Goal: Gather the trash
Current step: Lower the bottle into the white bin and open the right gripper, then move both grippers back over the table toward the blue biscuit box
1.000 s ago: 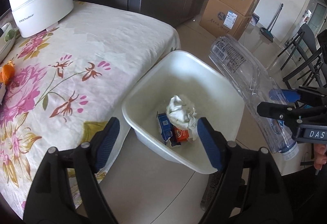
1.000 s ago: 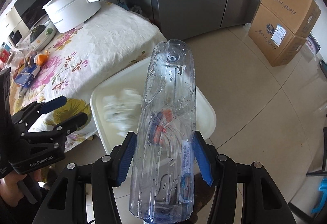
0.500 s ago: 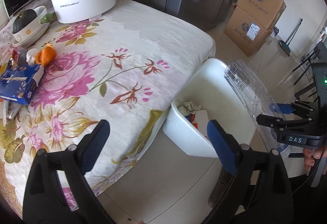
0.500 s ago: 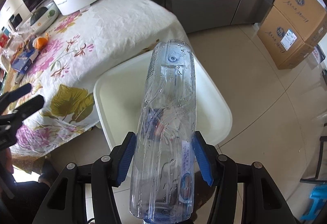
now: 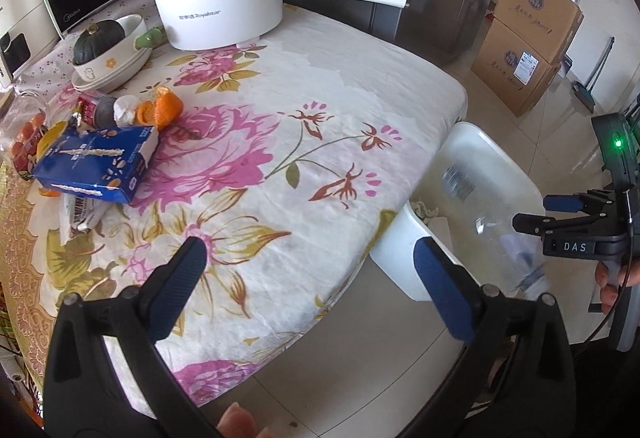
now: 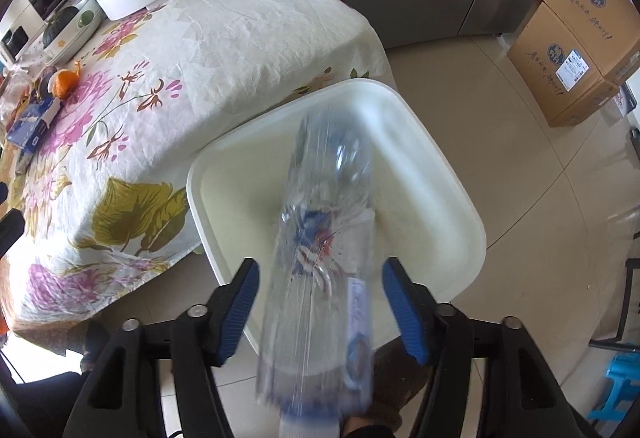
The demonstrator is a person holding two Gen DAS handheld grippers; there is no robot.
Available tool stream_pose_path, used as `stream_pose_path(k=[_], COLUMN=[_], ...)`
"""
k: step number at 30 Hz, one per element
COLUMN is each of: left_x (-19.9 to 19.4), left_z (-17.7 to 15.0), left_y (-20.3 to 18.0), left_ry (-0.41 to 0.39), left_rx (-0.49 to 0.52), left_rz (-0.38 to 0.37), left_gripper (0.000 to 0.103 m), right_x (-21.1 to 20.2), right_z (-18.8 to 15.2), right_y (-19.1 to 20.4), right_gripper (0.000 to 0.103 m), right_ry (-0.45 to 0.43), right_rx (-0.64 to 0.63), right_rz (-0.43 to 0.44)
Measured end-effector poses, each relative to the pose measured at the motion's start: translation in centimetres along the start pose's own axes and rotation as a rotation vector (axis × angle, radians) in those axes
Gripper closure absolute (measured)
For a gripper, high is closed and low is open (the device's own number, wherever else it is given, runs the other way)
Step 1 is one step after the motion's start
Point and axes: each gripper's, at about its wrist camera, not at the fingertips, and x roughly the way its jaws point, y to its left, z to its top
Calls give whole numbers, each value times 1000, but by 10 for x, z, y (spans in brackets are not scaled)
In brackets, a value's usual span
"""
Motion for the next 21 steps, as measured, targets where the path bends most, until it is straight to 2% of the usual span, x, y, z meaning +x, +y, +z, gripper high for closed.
stream_pose_path(k=[3, 10, 13, 14, 21], left_x=[-4, -7, -10, -11, -21], left_z=[0, -3, -6, -7, -12], left_y=[4, 18, 26, 30, 58], left_ry=[-6, 5, 5, 4, -4], left_rx=[5, -18, -35, -40, -94], left_rz=[13, 15, 20, 24, 46], left_gripper=[0, 0, 0, 0, 0], right_x=[-5, -18, -25, -28, -38], right_z=[3, 10, 12, 12, 17], right_y=[3, 16, 25, 28, 60], right_gripper=[19, 16, 6, 0, 0], right_ry=[-20, -70, -110, -123, -160], right_rx=[1, -11, -22, -30, -98], right_rz=[-1, -1, 7, 7, 1])
